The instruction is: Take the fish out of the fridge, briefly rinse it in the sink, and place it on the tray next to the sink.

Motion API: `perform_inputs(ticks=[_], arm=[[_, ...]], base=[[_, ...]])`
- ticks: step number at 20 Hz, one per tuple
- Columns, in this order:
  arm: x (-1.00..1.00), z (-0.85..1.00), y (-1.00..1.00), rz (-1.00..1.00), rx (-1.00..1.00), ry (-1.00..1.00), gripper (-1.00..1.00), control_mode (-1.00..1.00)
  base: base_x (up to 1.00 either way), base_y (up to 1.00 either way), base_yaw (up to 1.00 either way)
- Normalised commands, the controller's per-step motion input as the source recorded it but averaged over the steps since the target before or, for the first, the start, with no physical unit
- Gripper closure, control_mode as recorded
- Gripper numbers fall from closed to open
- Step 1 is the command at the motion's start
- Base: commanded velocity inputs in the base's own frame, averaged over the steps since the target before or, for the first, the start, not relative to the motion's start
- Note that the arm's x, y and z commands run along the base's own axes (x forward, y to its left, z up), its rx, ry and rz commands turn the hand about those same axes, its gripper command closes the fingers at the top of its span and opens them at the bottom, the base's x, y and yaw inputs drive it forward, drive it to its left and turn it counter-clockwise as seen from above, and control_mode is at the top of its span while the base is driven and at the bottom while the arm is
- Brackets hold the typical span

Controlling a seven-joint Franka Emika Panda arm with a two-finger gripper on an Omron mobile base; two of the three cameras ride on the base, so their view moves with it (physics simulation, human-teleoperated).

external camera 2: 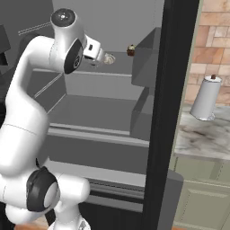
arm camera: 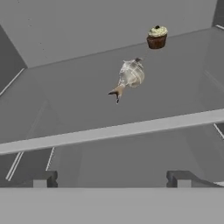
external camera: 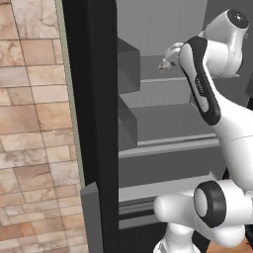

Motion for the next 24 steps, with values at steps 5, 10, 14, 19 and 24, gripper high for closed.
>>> perform_inputs(ticks=[5,10,14,19,24], arm=[[0.56,-0.04,-0.04,-0.03,0.0,0.01,-1.0,-1.0],[0.73,-0.07,-0.06,-0.05,0.0,0.03,-1.0,-1.0],[0.59,-0.25,-0.02,-0.03,-0.02,0.02,-1.0,-1.0],[0.45,-0.36,0.0,0.0,-0.04,0.04,-1.0,-1.0],[0.52,-0.15,0.0,0.0,-0.02,0.02,-1.0,-1.0]], base=[[0.0,0.0,0.0],[0.0,0.0,0.0],[0.0,0.0,0.0],[0.0,0.0,0.0],[0.0,0.0,0.0]])
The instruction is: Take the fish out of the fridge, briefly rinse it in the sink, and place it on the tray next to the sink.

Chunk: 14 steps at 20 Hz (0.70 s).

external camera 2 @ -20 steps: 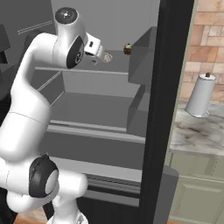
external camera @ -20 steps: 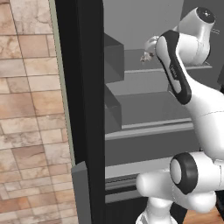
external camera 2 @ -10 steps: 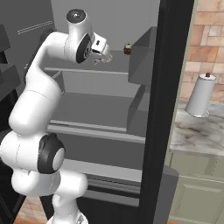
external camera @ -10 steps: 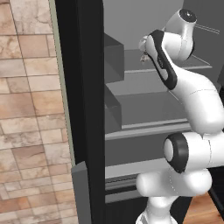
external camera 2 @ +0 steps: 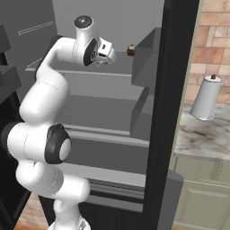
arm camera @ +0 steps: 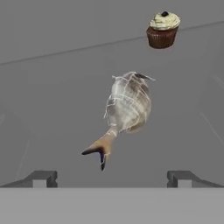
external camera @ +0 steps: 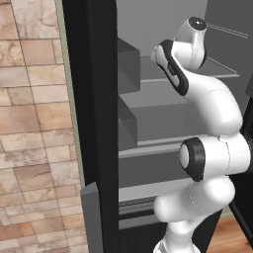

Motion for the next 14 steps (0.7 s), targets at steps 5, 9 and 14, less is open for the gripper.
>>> perform_inputs(ticks=[5,9,14], arm=[[0.58,-0.14,0.0,-0.01,0.0,0.02,-1.0,-1.0],[0.51,-0.21,0.0,0.0,-0.01,0.0,-1.0,-1.0],[0.55,-0.2,0.0,0.0,-0.01,0.0,-1.0,-1.0]], base=[[0.0,0.0,0.0],[0.0,0.0,0.0],[0.0,0.0,0.0]])
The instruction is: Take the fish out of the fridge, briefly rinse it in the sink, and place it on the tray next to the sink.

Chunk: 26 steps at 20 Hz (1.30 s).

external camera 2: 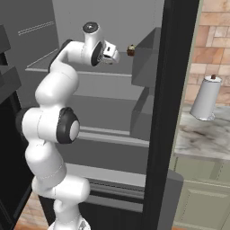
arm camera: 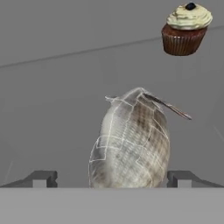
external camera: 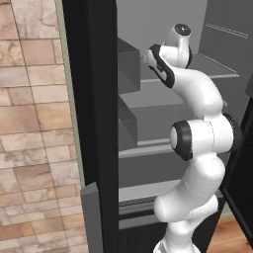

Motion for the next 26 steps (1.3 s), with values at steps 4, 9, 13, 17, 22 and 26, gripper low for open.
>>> perform_inputs(ticks=[4,9,13,17,22,26], arm=[[0.17,-0.29,0.0,0.0,-0.01,0.0,1.0,-1.0],[0.0,0.0,0.0,0.0,0.0,0.0,1.0,-1.0],[-0.62,0.0,0.0,0.0,0.0,0.0,1.0,-1.0],[-1.0,0.01,0.0,0.0,0.01,-0.17,1.0,-1.0],[-1.0,0.23,0.0,-0.05,0.04,-0.21,1.0,-1.0],[-1.0,0.38,0.0,-0.12,0.09,-0.06,1.0,-1.0]], base=[[0.0,0.0,0.0],[0.0,0.0,0.0],[0.0,0.0,0.0],[0.0,0.0,0.0],[0.0,0.0,0.0],[0.0,0.0,0.0]])
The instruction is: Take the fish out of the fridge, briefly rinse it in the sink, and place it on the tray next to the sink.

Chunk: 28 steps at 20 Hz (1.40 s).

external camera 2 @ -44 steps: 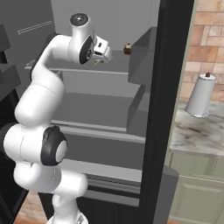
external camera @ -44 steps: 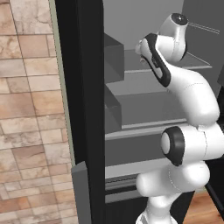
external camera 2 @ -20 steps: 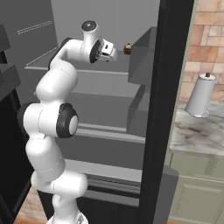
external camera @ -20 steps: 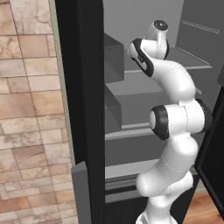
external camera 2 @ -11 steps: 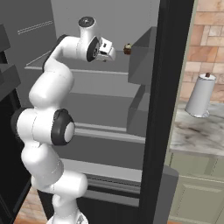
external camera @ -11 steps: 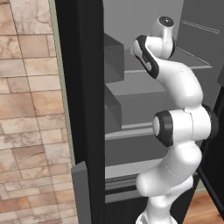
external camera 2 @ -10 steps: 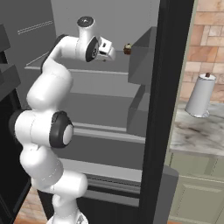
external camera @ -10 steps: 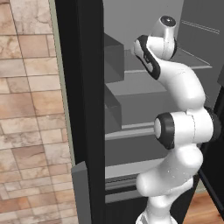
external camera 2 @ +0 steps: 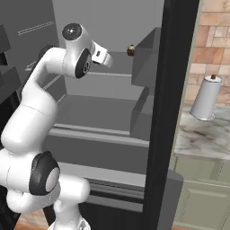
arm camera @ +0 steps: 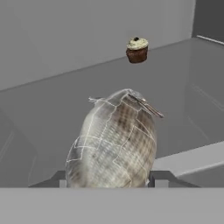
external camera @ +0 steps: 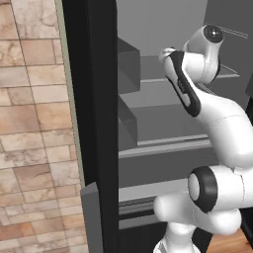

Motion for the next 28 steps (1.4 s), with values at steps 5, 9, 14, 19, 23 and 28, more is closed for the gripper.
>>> perform_inputs(ticks=[5,9,14,19,23,28], arm=[[-1.0,-0.05,0.03,-0.09,0.03,0.03,1.0,-1.0],[-1.0,-0.55,0.21,-0.04,-0.02,0.03,1.0,-1.0],[-1.0,-0.95,0.2,-0.02,-0.01,0.1,1.0,-1.0],[-1.0,-1.0,0.18,-0.08,0.0,0.16,1.0,-1.0],[0.0,0.0,0.0,0.0,0.0,0.0,1.0,1.0],[0.0,0.0,0.0,0.0,0.0,0.0,1.0,1.0]], base=[[0.0,0.0,0.0],[0.0,0.0,0.0],[0.0,0.0,0.0],[0.0,0.0,0.0],[-1.0,0.48,-0.53],[-0.71,0.36,-0.88]])
